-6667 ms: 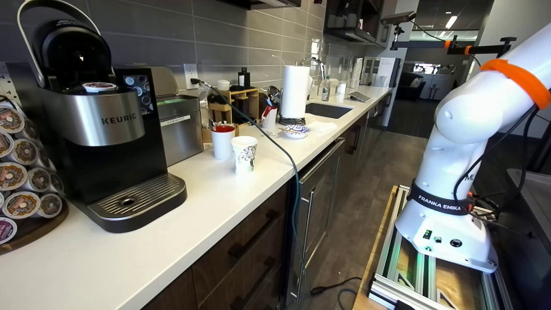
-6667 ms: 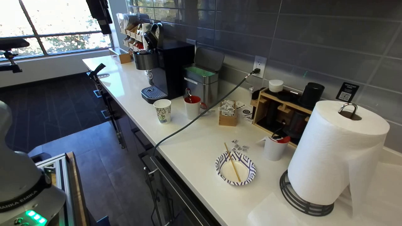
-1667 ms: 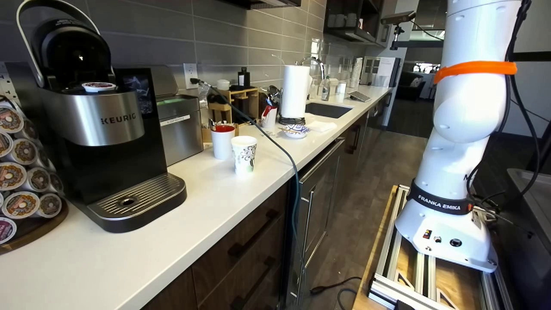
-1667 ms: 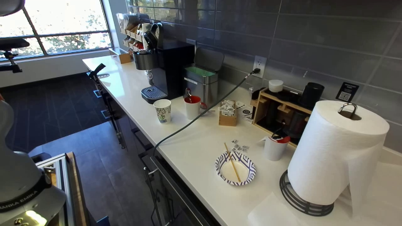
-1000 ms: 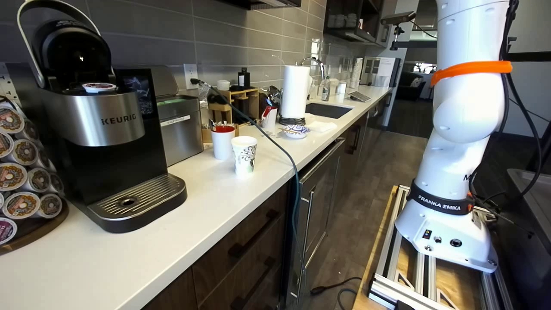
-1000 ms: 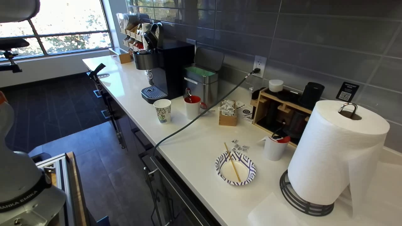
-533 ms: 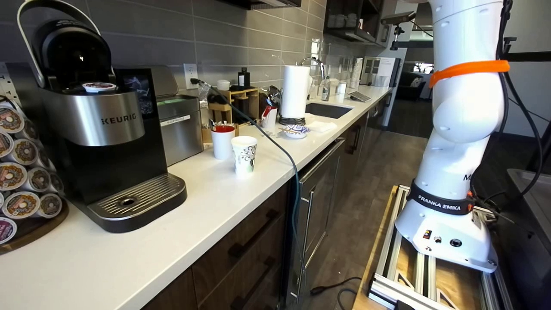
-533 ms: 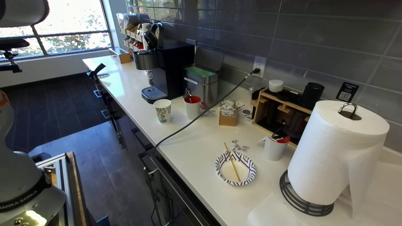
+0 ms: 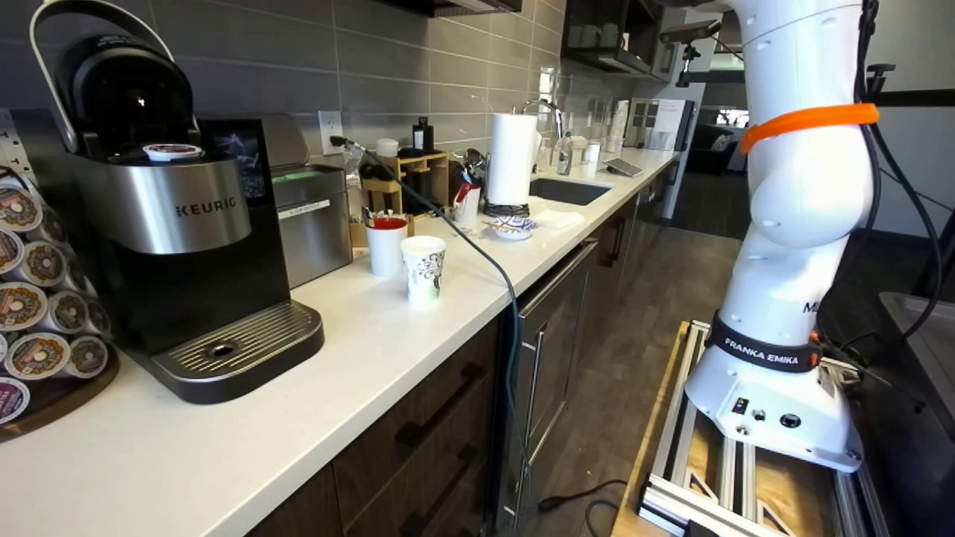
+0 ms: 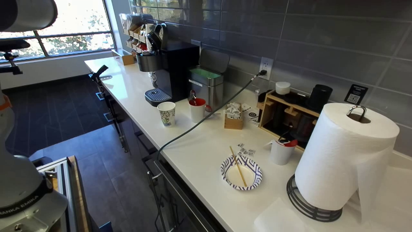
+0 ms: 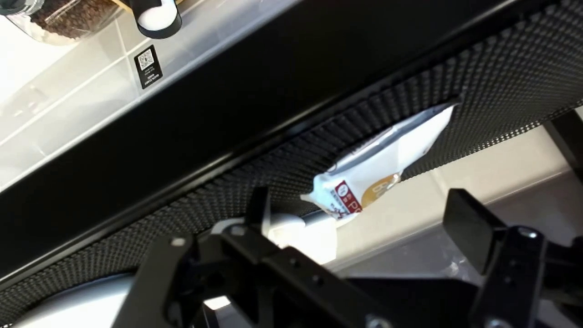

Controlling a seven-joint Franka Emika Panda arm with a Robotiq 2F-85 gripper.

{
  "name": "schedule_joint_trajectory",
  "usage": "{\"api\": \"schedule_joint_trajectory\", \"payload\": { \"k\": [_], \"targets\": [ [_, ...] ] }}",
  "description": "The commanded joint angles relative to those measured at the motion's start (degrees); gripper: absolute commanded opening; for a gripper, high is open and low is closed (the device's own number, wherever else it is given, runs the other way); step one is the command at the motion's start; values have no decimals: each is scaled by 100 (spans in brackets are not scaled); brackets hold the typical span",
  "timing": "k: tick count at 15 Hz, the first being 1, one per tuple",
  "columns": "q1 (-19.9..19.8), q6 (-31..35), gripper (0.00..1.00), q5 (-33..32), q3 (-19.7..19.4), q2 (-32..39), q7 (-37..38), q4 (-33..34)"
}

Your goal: Remove a white sachet from the cabinet and put it on the counter

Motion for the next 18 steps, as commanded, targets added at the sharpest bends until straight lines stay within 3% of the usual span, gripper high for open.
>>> {"api": "schedule_joint_trajectory", "payload": {
  "k": [1, 8, 9, 10, 13, 18],
  "targets": [
    [-9, 141, 100, 99, 43, 54, -16, 20],
    [35, 604, 100, 8, 29, 297, 94, 165],
    [39, 605, 95, -3, 27, 327, 101, 181],
    [40, 616, 74, 3, 32, 342, 91, 181],
    [32, 582, 63, 35, 43, 359, 84, 196],
    [3, 497, 23, 100, 62, 345, 92, 220]
  ]
}}
